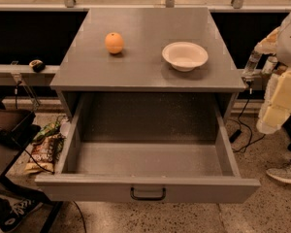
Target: Close top drawer
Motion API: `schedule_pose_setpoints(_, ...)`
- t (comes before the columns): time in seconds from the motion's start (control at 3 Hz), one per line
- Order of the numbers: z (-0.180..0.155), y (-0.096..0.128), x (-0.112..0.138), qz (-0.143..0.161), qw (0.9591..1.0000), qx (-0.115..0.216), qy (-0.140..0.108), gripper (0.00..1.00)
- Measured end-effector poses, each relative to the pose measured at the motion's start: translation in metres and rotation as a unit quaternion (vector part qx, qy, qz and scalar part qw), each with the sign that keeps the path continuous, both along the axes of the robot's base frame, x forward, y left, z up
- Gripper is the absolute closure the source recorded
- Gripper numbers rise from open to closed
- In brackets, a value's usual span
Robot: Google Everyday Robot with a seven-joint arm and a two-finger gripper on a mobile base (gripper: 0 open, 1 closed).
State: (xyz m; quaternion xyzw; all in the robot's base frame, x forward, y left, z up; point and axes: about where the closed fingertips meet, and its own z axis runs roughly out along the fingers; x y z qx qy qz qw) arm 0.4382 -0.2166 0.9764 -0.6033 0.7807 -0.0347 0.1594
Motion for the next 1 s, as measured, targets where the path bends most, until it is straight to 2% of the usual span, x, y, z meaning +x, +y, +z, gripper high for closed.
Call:
schedule_pose_setpoints(0.33,0.001,0.001,0.0,-0.001,1.0,0.0,-0.007,0.0)
schedule_pose_setpoints(0.67,-0.026,0.01,-0.022,0.004,0.9994,0.02,-0.028,0.0)
schedule_pose_setpoints(1.0,-0.079,0.005,-0.043,-0.008,0.9994,0.031,-0.015,0.0)
